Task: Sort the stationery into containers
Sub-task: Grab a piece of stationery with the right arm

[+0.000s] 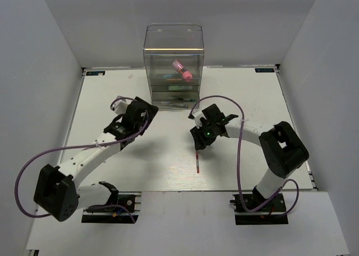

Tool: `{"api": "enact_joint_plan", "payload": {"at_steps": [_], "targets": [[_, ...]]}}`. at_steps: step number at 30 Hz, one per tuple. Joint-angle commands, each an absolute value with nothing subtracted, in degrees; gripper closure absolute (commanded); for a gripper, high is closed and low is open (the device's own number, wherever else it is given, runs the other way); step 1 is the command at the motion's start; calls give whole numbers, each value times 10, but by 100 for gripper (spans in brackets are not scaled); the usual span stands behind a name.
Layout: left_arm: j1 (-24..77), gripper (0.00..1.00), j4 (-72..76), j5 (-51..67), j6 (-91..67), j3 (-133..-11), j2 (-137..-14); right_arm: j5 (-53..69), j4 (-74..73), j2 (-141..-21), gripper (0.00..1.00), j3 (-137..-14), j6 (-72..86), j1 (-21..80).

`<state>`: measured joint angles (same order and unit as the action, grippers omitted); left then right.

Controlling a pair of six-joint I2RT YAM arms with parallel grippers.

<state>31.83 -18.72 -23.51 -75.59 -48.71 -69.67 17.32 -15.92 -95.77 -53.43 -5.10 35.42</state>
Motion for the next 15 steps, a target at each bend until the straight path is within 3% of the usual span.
{"api": "enact_joint_plan", "payload": {"at_steps": [1,15], "targets": [[327,1,-223,-217,-700,-457,-643,112,-185,-975,46,-565,-25,377],[327,1,-254,-216,-693,-392,-556,20,-228,-984,46,-520,-59,441]]}}
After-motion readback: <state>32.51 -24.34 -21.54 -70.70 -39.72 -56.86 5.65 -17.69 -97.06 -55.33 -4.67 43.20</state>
